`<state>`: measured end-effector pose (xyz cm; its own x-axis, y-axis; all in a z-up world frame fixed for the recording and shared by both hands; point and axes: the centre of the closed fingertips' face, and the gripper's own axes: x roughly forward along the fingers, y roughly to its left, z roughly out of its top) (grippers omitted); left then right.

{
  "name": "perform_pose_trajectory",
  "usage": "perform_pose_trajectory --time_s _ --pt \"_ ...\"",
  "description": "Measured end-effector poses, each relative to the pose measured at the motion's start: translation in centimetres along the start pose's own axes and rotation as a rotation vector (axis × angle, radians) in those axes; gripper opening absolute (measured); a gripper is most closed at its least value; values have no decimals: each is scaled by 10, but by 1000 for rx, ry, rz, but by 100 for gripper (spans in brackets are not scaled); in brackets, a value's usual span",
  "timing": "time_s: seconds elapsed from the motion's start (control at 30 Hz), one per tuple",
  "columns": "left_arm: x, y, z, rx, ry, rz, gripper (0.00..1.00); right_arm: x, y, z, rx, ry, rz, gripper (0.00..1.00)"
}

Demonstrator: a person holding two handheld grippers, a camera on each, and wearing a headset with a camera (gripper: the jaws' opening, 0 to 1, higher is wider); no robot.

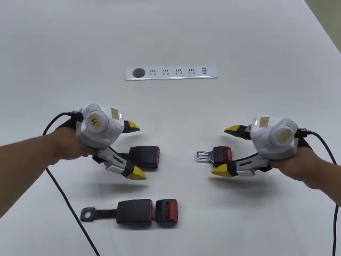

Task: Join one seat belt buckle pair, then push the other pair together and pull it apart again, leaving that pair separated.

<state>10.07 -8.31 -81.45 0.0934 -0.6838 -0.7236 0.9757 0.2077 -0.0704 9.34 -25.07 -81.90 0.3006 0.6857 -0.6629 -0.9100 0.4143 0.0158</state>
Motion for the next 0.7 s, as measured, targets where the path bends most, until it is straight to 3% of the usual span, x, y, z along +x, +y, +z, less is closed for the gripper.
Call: perform_pose_trajectory --time_s 0.07,0.13,0.2,0.27,0.37,0.43,0.57,0.6,0.7 --pt "-6 2 0 -26 -13 39 87 -1 -1 2 8 -10 -35 77" --pt "-11 2 1 -58 -34 65 88 -2 1 7 72 -41 -60 77" --pt "-17 2 -2 -99 -41 103 88 -3 -3 7 70 -48 -96 77" --pt "-22 0 -4 -136 -52 125 89 -5 -2 12 133 -82 -131 79" --pt "-31 1 -11 -197 -42 184 88 -10 -2 18 156 -115 -190 80" --pt "-41 0 -9 -244 -90 226 89 -13 0 22 173 -131 -224 81" --pt "-58 -7 -10 -297 -136 278 90 -19 12 29 187 -152 -265 83" --pt "-64 -9 -9 -317 -165 300 90 -21 14 31 190 -159 -274 84" --pt "-77 -13 -12 -386 -199 355 91 -25 23 37 210 -185 -292 84"
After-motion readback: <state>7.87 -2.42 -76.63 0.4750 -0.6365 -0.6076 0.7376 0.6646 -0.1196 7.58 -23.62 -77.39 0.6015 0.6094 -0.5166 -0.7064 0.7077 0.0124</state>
